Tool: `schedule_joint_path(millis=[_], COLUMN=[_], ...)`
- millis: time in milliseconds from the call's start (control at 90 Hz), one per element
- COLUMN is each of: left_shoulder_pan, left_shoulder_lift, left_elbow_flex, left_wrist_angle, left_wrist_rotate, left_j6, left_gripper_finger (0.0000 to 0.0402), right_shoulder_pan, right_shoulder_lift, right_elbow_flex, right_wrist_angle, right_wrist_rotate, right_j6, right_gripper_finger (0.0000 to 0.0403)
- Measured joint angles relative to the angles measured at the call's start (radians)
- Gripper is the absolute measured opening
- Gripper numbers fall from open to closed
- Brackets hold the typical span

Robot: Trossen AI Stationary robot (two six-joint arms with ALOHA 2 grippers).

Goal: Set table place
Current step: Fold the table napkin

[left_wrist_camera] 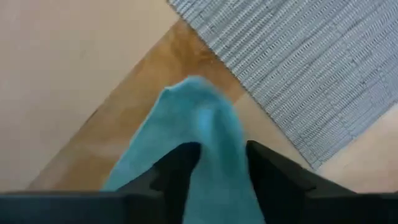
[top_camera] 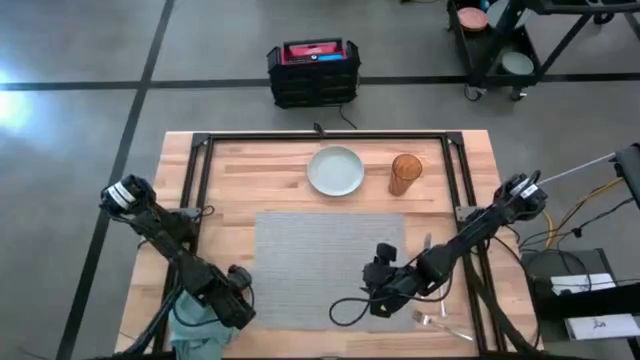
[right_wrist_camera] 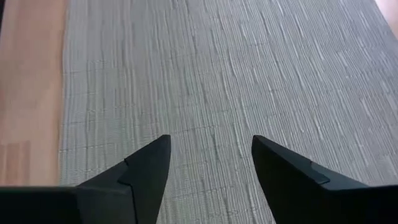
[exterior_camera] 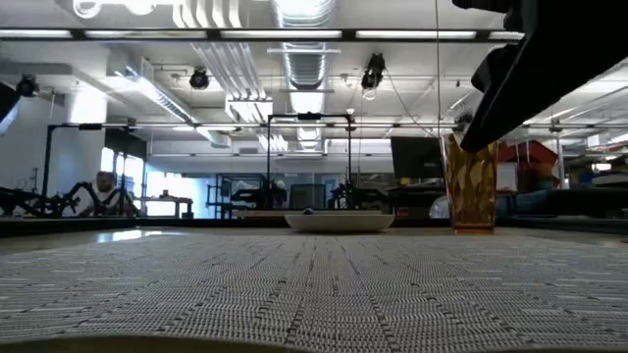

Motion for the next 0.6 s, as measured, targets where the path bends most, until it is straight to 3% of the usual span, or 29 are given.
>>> schedule_joint_path(millis=[122, 222, 344, 489, 600], left_shoulder_pan=[0.000, 0.000, 0.000, 0.001, 0.001], left_shoulder_lift=[0.000, -0.004, -0.022, -0.045, -0.052], left_elbow_flex=[0.029, 0.096, 0.252, 0.509, 0.707], left_wrist_angle=[-0.007, -0.076, -0.292, -0.573, -0.707], left_wrist_rotate=[-0.011, -0.021, -0.086, -0.244, -0.425], left_j6=[0.058, 0.094, 0.148, 0.193, 0.311], left_gripper_finger=[0.0014, 0.0009, 0.0002, 0.0001, 0.0001], right_shoulder_pan=[0.000, 0.000, 0.000, 0.000, -0.008], right_shoulder_lift=[0.000, 0.000, 0.000, 0.000, 0.000], right_elbow_flex=[0.000, 0.001, 0.007, 0.025, 0.048], right_wrist_angle=[0.007, 0.005, 0.005, 0.005, 0.007], right_wrist_rotate=[0.000, 0.000, 0.000, 0.000, -0.001], right_j6=[0.000, -0.014, -0.038, -0.051, -0.103], right_gripper_finger=[0.0218, 0.0214, 0.0206, 0.0201, 0.0204])
